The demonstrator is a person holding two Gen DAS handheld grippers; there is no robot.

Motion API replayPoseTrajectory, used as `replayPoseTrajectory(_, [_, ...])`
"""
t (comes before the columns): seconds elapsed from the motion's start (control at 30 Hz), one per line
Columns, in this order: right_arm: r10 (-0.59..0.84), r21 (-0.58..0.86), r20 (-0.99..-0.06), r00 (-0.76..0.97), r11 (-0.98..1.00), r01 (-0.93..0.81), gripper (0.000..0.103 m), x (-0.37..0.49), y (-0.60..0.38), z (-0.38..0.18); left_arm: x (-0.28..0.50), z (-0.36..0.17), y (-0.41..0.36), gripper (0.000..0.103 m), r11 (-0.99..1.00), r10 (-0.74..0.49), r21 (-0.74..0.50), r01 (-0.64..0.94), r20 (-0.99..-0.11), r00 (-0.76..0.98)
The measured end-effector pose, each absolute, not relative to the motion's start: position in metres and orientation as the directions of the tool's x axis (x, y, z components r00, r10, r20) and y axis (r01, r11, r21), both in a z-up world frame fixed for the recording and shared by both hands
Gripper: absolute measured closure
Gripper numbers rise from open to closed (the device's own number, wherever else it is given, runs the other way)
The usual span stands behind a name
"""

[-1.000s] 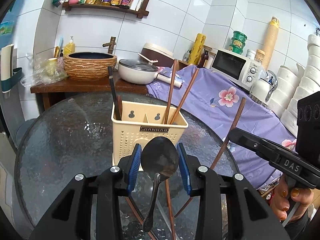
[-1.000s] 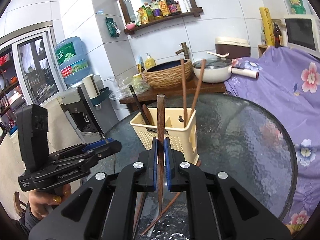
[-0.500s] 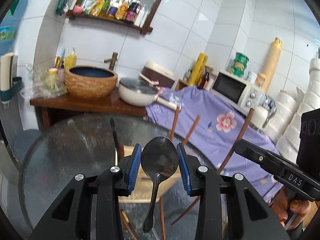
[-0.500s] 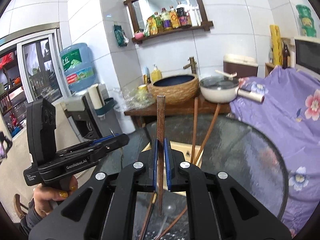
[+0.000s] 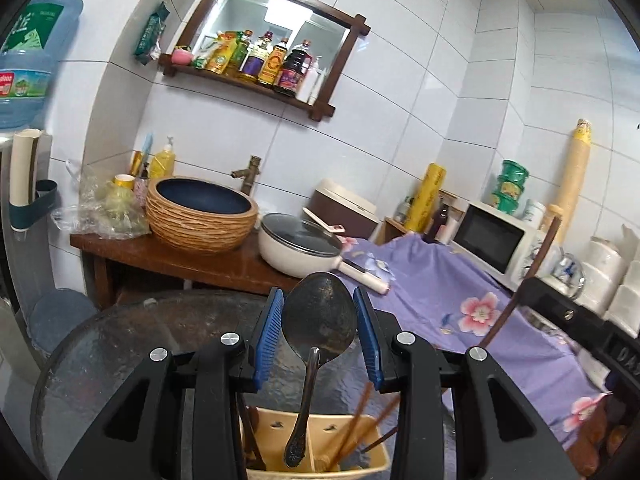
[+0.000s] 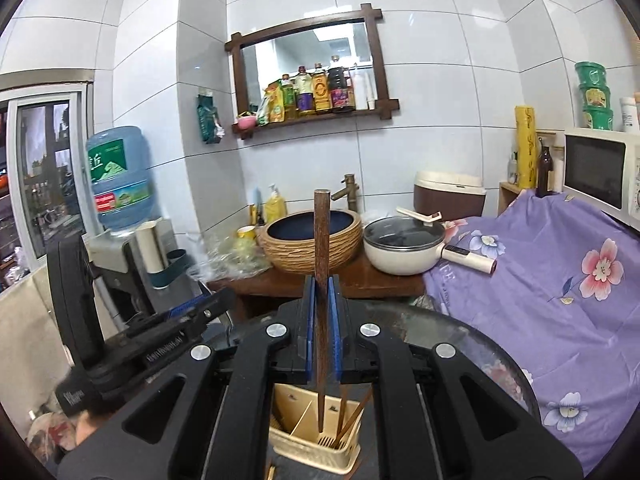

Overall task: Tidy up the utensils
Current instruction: 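Carry spoon and chopstick over the cream holder and lower them in with both tools, then open both tools to release spoon and chopstick into the holder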

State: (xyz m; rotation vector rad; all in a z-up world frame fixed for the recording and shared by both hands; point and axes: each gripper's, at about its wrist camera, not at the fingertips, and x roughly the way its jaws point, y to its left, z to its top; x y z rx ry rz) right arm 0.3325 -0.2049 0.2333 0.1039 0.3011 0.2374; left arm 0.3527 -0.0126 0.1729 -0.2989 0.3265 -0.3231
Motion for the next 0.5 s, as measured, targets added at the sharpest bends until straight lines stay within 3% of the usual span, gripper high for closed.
replayPoseTrajectory(0.5, [0.237, 0.143, -0.411, 0.881, 0.971, -0.194, 0.096, 0.359, -0.195, 0.139, 0.359, 0.098, -0.016, 0.068, 0.909, -0.354, -0.34, 0.24, -0.331, 0.875])
